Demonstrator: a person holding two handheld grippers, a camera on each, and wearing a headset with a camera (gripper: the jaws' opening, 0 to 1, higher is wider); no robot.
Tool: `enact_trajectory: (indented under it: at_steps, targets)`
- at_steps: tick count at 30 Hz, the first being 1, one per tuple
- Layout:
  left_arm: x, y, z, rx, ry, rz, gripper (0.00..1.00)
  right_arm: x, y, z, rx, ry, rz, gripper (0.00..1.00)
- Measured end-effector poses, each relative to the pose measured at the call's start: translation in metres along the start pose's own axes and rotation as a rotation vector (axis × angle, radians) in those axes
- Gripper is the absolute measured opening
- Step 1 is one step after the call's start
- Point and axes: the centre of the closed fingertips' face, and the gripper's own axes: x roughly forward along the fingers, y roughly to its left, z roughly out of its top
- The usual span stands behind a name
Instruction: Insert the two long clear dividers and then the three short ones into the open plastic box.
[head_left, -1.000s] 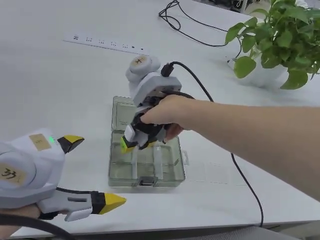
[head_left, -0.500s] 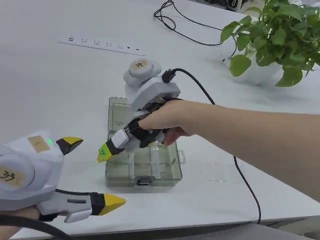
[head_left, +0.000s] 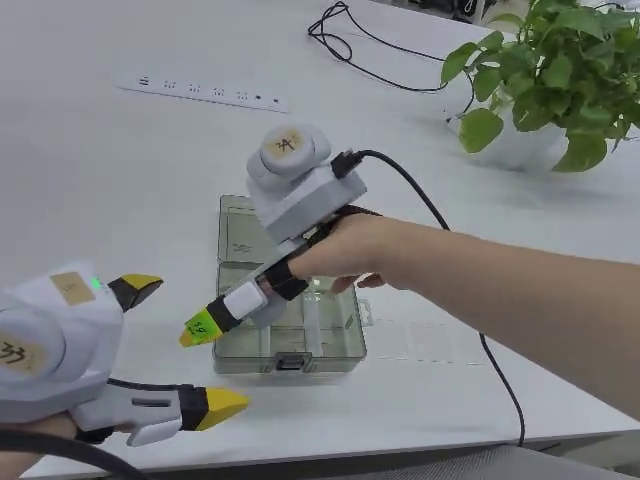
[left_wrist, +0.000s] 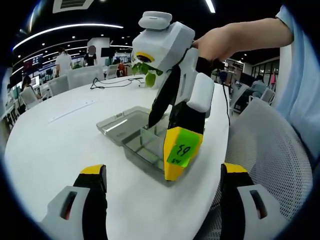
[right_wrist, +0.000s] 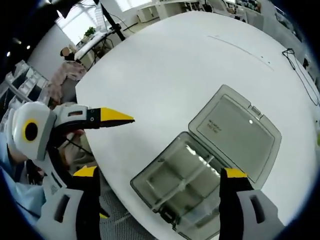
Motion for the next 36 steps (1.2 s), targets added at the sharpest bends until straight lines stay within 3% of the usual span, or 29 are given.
enact_trajectory:
  at_steps: [1, 2, 4, 5, 6, 8, 9, 11, 12, 14, 15, 16, 18, 19, 20, 24, 31, 36]
  targets:
    - [0.000, 0.000, 0.000, 0.000, -0.001, 0.001, 0.96, -0.001, -0.001, 0.006, -0.023, -0.040, 0.000, 1.00]
    - [0.000, 0.000, 0.000, -0.001, -0.001, 0.001, 0.96, -0.003, -0.003, 0.003, -0.017, -0.028, -0.010, 1.00]
    - [0.000, -0.001, 0.000, -0.003, -0.001, 0.001, 0.96, -0.005, -0.004, 0.011, -0.065, -0.084, -0.005, 1.00]
    - [0.000, -0.001, 0.000, -0.004, 0.000, 0.001, 0.96, -0.008, -0.007, 0.008, -0.089, -0.075, -0.019, 1.00]
    - [0.000, -0.001, 0.000, -0.004, 0.001, 0.001, 0.96, -0.010, -0.009, 0.013, -0.131, -0.106, -0.033, 1.00]
    - [0.000, -0.001, 0.001, -0.006, -0.001, 0.002, 0.96, -0.014, -0.012, 0.008, -0.137, -0.098, -0.047, 1.00]
    - [0.000, 0.000, 0.001, -0.008, -0.002, 0.004, 0.96, -0.017, -0.013, 0.016, -0.157, -0.161, -0.046, 1.00]
    - [0.000, 0.000, 0.002, -0.010, -0.003, 0.007, 0.96, -0.021, -0.012, 0.021, -0.163, -0.210, -0.032, 1.00]
    - [0.000, 0.001, 0.002, -0.012, -0.002, 0.007, 0.96, -0.025, -0.015, 0.018, -0.144, -0.210, -0.037, 1.00]
    - [0.000, 0.001, 0.002, -0.010, -0.001, 0.008, 0.96, -0.030, -0.014, 0.026, -0.154, -0.296, -0.019, 1.00]
    - [0.000, 0.001, 0.002, -0.010, 0.001, 0.008, 0.96, -0.032, -0.015, 0.023, -0.151, -0.294, -0.017, 1.00]
    - [0.000, 0.001, 0.002, -0.009, 0.001, 0.008, 0.96, -0.036, -0.014, 0.028, -0.178, -0.345, -0.005, 1.00]
    - [0.001, 0.001, 0.003, -0.011, 0.000, 0.010, 0.96, -0.040, -0.017, 0.024, -0.185, -0.355, -0.014, 1.00]
    - [0.001, 0.001, 0.004, -0.012, 0.000, 0.010, 0.96, -0.041, -0.017, 0.027, -0.200, -0.385, -0.009, 1.00]
    - [0.001, 0.001, 0.004, -0.012, -0.002, 0.012, 0.96, -0.044, -0.021, 0.030, -0.190, -0.434, -0.020, 1.00]
    - [0.002, 0.002, 0.007, -0.024, -0.010, 0.015, 0.96, -0.057, -0.029, 0.032, -0.150, -0.528, -0.005, 1.00]
    - [0.004, 0.002, 0.012, -0.041, -0.018, 0.022, 0.95, -0.075, -0.038, 0.021, -0.138, -0.608, 0.000, 1.00]
    - [0.005, 0.002, 0.017, -0.065, -0.030, 0.024, 0.96, -0.087, -0.050, 0.011, -0.145, -0.658, -0.025, 1.00]
